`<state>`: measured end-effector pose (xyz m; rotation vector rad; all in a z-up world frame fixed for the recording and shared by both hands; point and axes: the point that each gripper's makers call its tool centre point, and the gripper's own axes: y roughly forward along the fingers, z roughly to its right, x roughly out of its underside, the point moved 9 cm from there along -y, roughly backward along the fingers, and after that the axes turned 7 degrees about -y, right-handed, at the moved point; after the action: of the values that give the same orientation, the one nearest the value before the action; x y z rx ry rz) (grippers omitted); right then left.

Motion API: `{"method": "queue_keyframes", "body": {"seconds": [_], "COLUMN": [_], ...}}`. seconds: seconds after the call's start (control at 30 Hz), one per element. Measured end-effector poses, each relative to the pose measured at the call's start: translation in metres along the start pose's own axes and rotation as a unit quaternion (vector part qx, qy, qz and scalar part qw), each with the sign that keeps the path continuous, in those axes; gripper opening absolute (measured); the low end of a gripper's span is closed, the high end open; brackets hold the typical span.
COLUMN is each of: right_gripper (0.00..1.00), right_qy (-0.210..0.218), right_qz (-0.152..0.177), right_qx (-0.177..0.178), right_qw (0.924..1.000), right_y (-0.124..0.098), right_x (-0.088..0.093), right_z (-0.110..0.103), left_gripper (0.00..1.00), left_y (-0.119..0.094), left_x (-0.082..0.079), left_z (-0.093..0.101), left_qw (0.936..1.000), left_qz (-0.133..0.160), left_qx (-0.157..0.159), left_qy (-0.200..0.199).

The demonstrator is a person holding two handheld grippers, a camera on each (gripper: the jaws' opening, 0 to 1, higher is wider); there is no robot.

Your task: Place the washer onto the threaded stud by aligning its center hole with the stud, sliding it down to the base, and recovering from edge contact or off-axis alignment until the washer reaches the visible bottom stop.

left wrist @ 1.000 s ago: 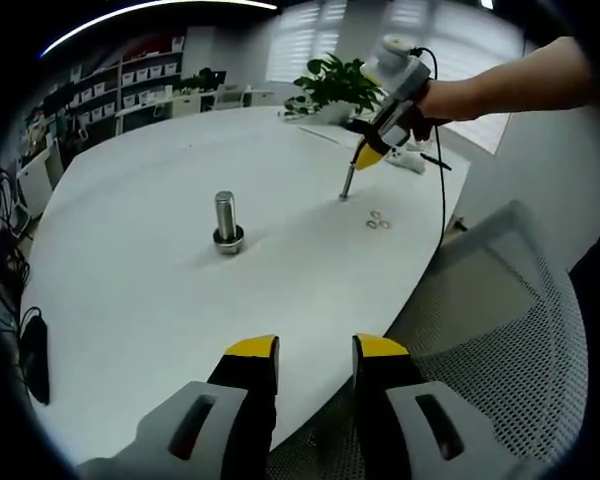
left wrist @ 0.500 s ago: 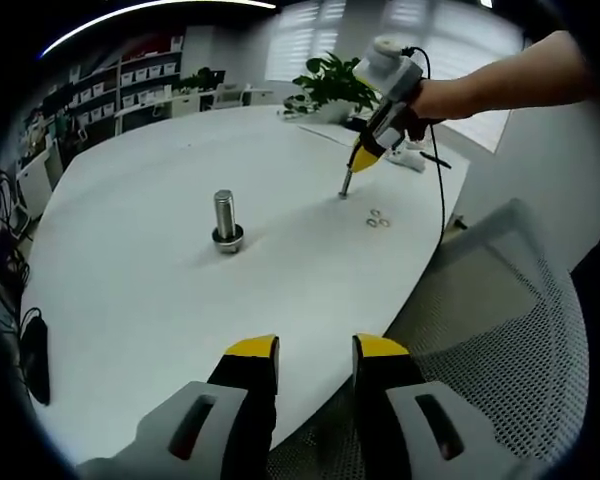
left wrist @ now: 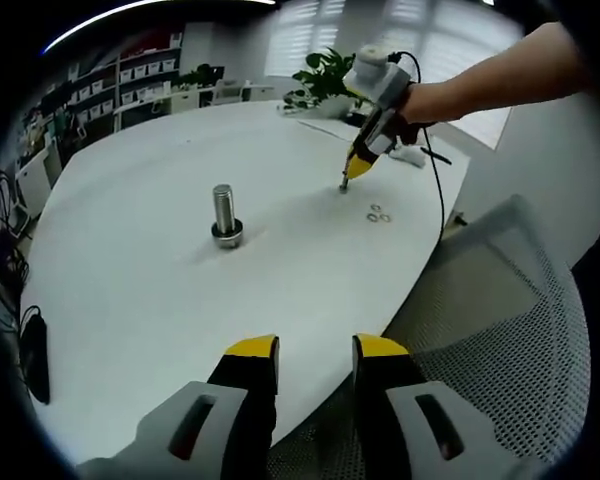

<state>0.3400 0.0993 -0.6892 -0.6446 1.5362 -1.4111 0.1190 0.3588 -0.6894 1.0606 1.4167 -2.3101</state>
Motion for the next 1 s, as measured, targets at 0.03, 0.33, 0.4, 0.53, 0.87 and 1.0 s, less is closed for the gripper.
{"method": "queue_keyframes", "body": {"seconds": [0.03,0.33,0.4,0.53,0.87,1.0], "right_gripper": [0.14,0.14,0.14,0.15,0.15,0.15], "right_qy": [0.0,0.013,0.026,0.032,0.035,0.036], "right_qz": [-0.003,-0.013,-0.013,-0.011,-0.005,-0.009], "right_qx": [-0.001,-0.01,-0.009,-0.01,-0.005,-0.005], "right_qw": [1.0,0.9998,0.9995,0.9994,0.9993,0.9993], "right_y": [0.003,0.011,0.012,0.011,0.011,0.009], "right_x": [0.0,0.002,0.004,0.005,0.008,0.011], "right_z": [-0.001,-0.001,0.001,-0.001,-0.001,-0.003], "left_gripper": [0.28,0.28,0.28,0.28,0.28,0.28], "left_y": [0.0,0.0,0.0,0.0,-0.001,-0.001], "left_x": [0.001,0.001,0.001,0.001,0.0,-0.001], "left_z": [-0.001,-0.001,-0.001,-0.002,-0.002,-0.002], "left_qw": [1.0,1.0,1.0,1.0,1.0,0.9999], "left_qz": [-0.001,-0.003,-0.002,-0.003,0.003,0.01], "left_qx": [-0.003,-0.003,-0.003,-0.004,-0.004,-0.002], "left_qy": [0.001,-0.002,-0.004,-0.006,-0.007,-0.008]}}
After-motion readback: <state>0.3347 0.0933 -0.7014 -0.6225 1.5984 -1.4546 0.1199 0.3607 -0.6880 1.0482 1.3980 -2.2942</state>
